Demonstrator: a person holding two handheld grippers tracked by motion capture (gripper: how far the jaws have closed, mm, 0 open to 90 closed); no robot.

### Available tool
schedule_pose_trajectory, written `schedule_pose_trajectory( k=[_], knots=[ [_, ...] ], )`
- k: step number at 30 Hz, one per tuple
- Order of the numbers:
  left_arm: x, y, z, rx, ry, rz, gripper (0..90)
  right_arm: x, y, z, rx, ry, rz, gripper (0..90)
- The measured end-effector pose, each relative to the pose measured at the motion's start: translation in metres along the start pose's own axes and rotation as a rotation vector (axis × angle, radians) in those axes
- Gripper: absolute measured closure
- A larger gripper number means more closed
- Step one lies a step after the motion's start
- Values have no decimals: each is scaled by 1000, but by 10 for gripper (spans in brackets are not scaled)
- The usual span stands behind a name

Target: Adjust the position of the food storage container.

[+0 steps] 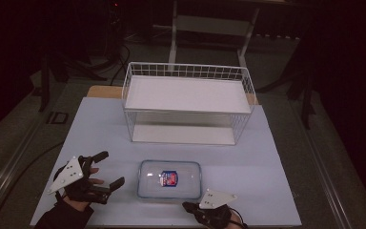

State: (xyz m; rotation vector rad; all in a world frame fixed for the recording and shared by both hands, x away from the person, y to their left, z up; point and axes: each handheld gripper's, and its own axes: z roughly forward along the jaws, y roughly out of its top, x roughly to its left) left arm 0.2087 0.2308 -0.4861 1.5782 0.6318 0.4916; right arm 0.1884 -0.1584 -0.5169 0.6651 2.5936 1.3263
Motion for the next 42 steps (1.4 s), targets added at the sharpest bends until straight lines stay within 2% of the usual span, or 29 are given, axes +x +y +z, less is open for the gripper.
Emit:
schedule_pose_trajectory(
  k=[5, 9, 10, 11, 12, 13, 14, 15, 16, 17, 18, 19, 20, 21, 22, 23, 24, 25, 27, 28, 32, 33, 35, 37, 42],
  knots=[
    [0, 0, 0, 3, -8, -7, 0, -8, 1, 3, 5, -20, 4, 900],
    [0, -1, 1, 15, -10, -2, 0, -10, 2, 4, 1, -9, 20, 899],
    [1, -2, 1, 18, -28, 12, 0, -10, 2, 3, -6, -1, 20, 898],
    [1, -3, 2, 42, -33, 22, 13, -8, 4, -3, -31, 20, 29, 884],
    [1, -2, 2, 72, -37, 3, 17, -8, 5, -5, -43, 19, 28, 858],
    [1, -2, 2, 72, -37, 3, 18, -8, 5, -5, -43, 19, 28, 858],
    [2, -1, 2, 156, -49, -46, 28, -8, 8, -13, -75, 12, 25, 800],
    [2, -1, 2, 156, -49, -46, 41, -10, 9, -17, -95, 9, 26, 762],
    [2, -2, 3, 205, -45, -49, 67, -11, 11, -21, -112, 3, 29, 725],
    [4, -2, 2, 216, -75, -70, 100, -13, 13, -25, -127, -9, 23, 662],
    [5, -2, 2, 222, -93, -81, 113, -15, 15, -30, -149, -24, 16, 588],
    [5, -3, 2, 242, -104, -89, 165, -17, 16, -32, -160, -34, 18, 542],
    [6, -4, 3, 265, -119, -74, 253, -20, 18, -36, -175, -48, 27, 488],
    [6, -4, 3, 265, -119, -74, 337, -20, 18, -36, -175, -48, 27, 488],
    [5, -7, 3, 306, -108, -45, 458, -26, 20, -42, -207, -62, 58, 455],
    [5, -7, 3, 306, -108, -45, 507, -29, 21, -45, -224, -72, 67, 398],
    [7, -11, 5, 346, -101, -53, 587, -31, 22, -48, -247, -83, 75, 318],
    [7, -11, 5, 346, -101, -53, 673, -31, 22, -48, -247, -83, 75, 318],
    [7, -16, 10, 396, -108, -58, 698, -35, 24, -53, -272, -101, 73, 165],
    [7, -17, 12, 410, -110, -53, 772, -37, 25, -57, -288, -115, 71, 121],
    [3, -24, 21, 483, -100, -28, 836, -44, 25, -63, -291, -124, 86, 135],
    [3, -26, 23, 507, -108, -30, 866, -46, 24, -65, -307, -121, 99, 134],
    [2, -30, 28, 549, -96, -10, 895, -50, 22, -69, -321, -127, 104, 134],
    [1, -34, 33, 558, -110, -13, 895, -53, 21, -71, -329, -107, 106, 133],
    [-4, -37, 48, 588, -150, 7, 896, -57, 18, -76, -344, -116, 97, 134]
  ],
)
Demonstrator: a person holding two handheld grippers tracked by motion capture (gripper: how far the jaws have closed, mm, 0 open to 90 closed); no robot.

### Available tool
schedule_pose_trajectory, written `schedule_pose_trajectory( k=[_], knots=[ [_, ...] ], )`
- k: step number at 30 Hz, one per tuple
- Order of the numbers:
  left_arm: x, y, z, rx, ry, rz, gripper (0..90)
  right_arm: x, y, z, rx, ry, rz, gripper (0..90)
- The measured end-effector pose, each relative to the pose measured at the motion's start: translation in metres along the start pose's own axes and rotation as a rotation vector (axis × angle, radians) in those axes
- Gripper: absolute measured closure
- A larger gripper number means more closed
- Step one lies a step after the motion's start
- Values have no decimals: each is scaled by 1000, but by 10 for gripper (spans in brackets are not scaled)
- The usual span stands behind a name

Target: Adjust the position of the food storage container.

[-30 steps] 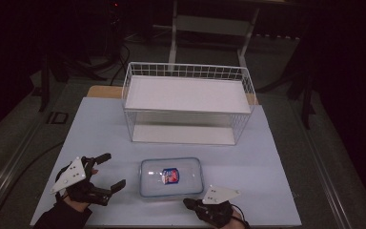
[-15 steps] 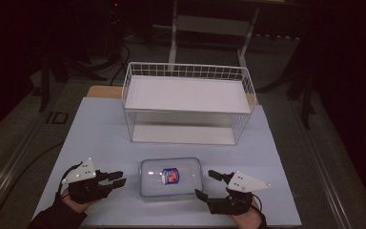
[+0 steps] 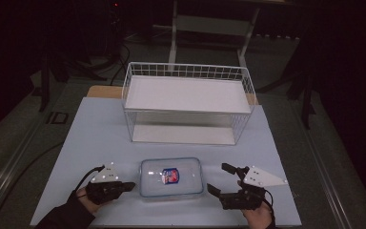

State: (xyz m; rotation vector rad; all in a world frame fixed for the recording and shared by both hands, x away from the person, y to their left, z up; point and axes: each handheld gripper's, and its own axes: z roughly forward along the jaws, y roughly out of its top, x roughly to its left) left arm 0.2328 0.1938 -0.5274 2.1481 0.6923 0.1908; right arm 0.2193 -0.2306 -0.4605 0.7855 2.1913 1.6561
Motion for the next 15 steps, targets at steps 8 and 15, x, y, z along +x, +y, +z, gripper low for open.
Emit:
schedule_pose_trajectory(
  k=[8, 15],
  knots=[
    [5, 12, 12, 6, -18, 7, 896, -5, -2, -3, -2, -15, 15, 133],
    [5, 24, 28, 4, -28, 18, 896, -4, 1, -9, -29, -63, -47, 130]
  ],
)
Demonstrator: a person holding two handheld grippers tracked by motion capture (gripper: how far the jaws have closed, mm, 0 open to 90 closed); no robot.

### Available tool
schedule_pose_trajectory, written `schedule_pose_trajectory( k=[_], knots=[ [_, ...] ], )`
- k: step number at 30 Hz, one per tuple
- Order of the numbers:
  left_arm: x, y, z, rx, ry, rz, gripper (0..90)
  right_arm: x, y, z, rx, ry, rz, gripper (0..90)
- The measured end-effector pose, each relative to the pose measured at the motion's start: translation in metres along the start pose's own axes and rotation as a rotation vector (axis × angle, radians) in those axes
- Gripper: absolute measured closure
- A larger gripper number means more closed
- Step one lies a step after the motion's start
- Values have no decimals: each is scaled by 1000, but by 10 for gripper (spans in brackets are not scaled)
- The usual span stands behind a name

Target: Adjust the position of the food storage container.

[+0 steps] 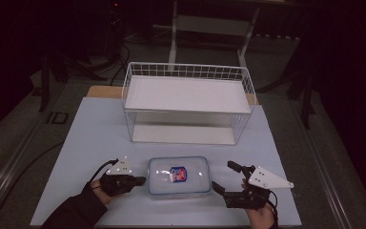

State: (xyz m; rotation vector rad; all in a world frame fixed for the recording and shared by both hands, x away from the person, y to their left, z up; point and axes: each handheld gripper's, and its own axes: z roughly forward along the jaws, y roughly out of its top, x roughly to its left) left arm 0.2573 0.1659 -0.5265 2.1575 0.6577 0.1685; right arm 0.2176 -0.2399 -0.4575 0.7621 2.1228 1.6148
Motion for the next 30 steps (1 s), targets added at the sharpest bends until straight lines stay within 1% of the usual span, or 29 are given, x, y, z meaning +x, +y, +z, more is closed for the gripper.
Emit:
schedule_pose_trajectory(
  k=[1, 2, 3, 5, 6, 7, 8, 10, 12, 13, 14, 15, 16, 17, 19, 21, 23, 24, 25, 26, 27, 28, 29, 30],
  knots=[
    [1, 5, 5, 0, -4, 6, 896, 1, 0, -1, 0, -9, -7, 130],
    [1, 7, 7, 0, -2, 13, 896, 1, 1, -4, -15, -54, -41, 121],
    [2, 9, 10, 2, -7, 10, 896, 1, 1, -4, -15, -54, -41, 121],
    [3, 12, 14, 4, -2, 19, 896, 1, 1, -6, -25, -80, -63, 118],
    [4, 14, 15, 2, -6, 15, 896, 2, 2, -7, -29, -89, -72, 142],
    [5, 16, 17, 1, -5, 14, 896, 1, 3, -8, -21, -83, -77, 142],
    [6, 17, 18, 0, -2, 14, 896, 0, 4, -9, -6, -64, -80, 160],
    [9, 19, 21, -4, -2, 0, 896, -1, 4, -10, -7, -67, -86, 172],
    [10, 21, 23, -6, -5, -3, 896, -1, 3, -10, -10, -70, -83, 171],
    [11, 23, 26, -8, -1, 0, 896, -1, 3, -11, 2, -70, -75, 171],
    [12, 24, 26, -5, -3, 2, 896, -3, 3, -12, 0, -45, -62, 171],
    [12, 25, 27, -6, -6, 7, 896, -2, 4, -13, -3, -50, -76, 172],
    [13, 26, 29, -6, -3, 6, 896, -2, 4, -13, -3, -50, -76, 172],
    [13, 28, 30, -7, -5, 4, 896, -1, 4, -13, -4, -58, -90, 171],
    [14, 30, 33, -4, -7, 8, 896, 0, 5, -14, -12, -59, -103, 171],
    [14, 33, 36, -6, -7, 11, 896, 1, 6, -15, -7, -74, -114, 171],
    [15, 35, 39, -8, -8, 6, 895, 1, 5, -14, 39, -79, -92, 171],
    [15, 35, 40, -14, -11, -4, 895, 1, 5, -14, 39, -79, -92, 171],
    [16, 35, 39, -14, -19, -13, 895, 2, 4, -13, 55, -79, -83, 171],
    [16, 35, 36, -24, -15, -14, 894, 2, 3, -12, 61, -80, -84, 164],
    [15, 35, 34, -22, -12, -14, 892, 3, 1, -11, 61, -86, -88, 137],
    [15, 36, 29, -37, -9, -23, 822, 4, 1, -11, 55, -103, -104, 127],
    [15, 37, 25, -51, -9, -36, 793, 4, 1, -11, 49, -101, -105, 127],
    [14, 38, 20, -63, -5, -49, 793, 4, 1, -11, 49, -101, -105, 127]
  ],
)
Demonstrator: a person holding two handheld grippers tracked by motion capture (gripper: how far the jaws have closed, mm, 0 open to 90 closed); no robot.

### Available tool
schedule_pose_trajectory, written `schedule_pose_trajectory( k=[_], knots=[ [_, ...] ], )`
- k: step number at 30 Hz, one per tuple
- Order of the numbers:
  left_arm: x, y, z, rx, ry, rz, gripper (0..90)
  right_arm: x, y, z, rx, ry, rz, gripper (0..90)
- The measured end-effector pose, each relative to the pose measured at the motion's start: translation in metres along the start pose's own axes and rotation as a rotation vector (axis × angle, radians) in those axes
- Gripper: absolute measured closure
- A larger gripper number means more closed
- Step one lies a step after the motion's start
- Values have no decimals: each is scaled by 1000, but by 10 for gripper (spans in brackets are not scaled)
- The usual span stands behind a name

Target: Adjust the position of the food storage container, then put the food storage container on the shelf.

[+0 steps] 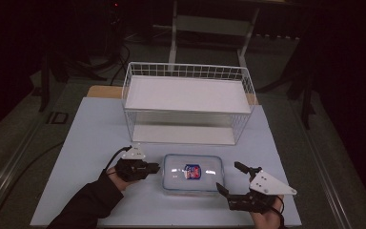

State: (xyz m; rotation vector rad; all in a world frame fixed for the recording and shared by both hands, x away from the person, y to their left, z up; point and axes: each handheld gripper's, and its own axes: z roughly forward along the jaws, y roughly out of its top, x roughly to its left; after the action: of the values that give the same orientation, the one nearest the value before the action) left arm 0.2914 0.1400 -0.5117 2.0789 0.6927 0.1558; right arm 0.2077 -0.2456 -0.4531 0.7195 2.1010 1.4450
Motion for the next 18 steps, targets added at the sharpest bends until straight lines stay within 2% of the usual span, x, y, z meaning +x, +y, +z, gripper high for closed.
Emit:
schedule_pose_trajectory(
  k=[1, 2, 3, 4, 6, 7, 8, 10, 13, 15, 18],
  knots=[
    [-1, 2, -5, -15, 2, -1, 769, 0, 1, -1, -7, 0, 2, 122],
    [-2, 4, -9, -34, 5, -14, 694, 0, 1, -2, -14, -4, 1, 116],
    [-3, 6, -14, -51, -3, -42, 605, 0, 2, -2, -19, -9, 3, 111],
    [-4, 8, -19, -84, -34, -87, 522, 0, 2, -3, -25, -16, 2, 109],
    [-8, 11, -24, -125, -56, -141, 303, 0, 2, -5, -27, -19, 9, 105],
    [-8, 11, -24, -125, -56, -141, 191, 0, 2, -5, -27, -19, 9, 105],
    [-18, 15, -26, -137, -48, -164, 87, -2, 1, -5, -20, -31, 16, 103],
    [-20, 16, -25, -131, -47, -173, 19, -3, 1, -5, -17, -39, 17, 103],
    [-25, 19, -22, -129, -53, -193, 19, -3, 0, -4, -16, -45, 3, 103],
    [-28, 27, -17, -108, -54, -213, 19, -4, 1, -4, -21, -66, -27, 103],
    [-26, 33, -12, -90, -32, -243, 33, -6, 2, -4, -25, -79, -29, 103]
  ],
)
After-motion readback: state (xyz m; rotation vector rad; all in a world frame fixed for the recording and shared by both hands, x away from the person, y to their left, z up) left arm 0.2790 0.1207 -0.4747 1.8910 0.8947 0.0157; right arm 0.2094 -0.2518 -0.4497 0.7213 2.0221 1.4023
